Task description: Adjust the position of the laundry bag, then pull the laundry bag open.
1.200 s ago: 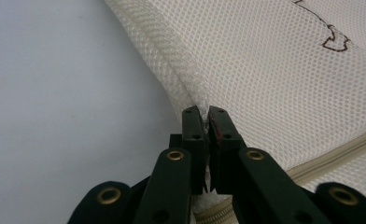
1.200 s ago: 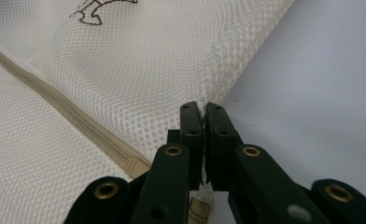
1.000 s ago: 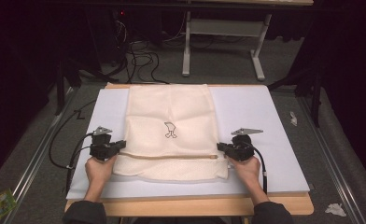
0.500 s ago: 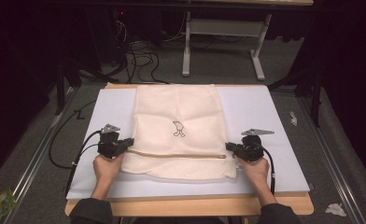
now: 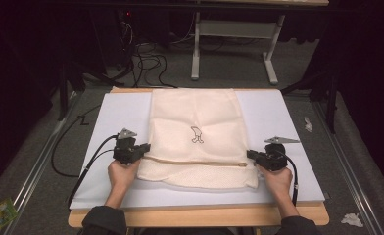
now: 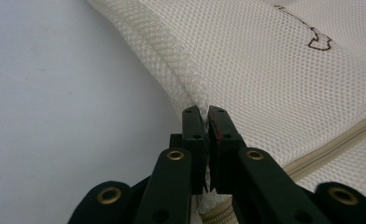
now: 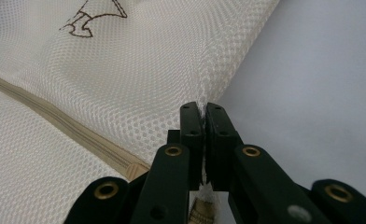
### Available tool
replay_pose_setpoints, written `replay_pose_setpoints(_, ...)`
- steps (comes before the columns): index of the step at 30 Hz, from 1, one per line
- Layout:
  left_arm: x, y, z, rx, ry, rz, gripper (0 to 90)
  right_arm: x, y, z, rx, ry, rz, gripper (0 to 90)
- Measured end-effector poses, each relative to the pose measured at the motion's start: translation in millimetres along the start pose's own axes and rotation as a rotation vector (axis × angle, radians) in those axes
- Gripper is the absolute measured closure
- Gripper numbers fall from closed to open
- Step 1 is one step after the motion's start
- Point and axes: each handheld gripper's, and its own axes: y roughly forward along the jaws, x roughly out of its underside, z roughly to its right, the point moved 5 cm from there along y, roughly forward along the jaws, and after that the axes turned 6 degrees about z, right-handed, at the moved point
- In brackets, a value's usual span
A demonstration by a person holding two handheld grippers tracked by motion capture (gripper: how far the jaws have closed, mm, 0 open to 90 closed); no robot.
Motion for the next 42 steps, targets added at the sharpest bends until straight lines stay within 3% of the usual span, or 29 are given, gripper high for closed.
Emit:
replay_pose_setpoints(6,0.5,8.3,6.7,0.006,-0.002,-0.005,87.0,1.6,-7.4,7.9,0.01,0.017,-0.002,88.4)
replay_pose_setpoints(15,-0.4,15.7,14.8,0.01,0.031,-0.012,86.0,2.2,-14.1,17.7,0.034,0.028,-0.003,88.3)
replay_pose_setpoints(20,2.7,17.3,14.0,-0.003,0.057,-0.019,85.7,4.6,-12.1,16.6,0.039,0.016,-0.017,88.2)
replay_pose_setpoints(29,2.5,14.9,10.3,-0.011,0.046,-0.013,85.3,6.7,-9.6,13.8,0.025,0.007,-0.026,88.0)
replay_pose_setpoints(42,9.8,11.2,10.2,-0.022,0.07,-0.011,80.3,11.3,-7.7,12.7,0.017,0.004,-0.037,86.5)
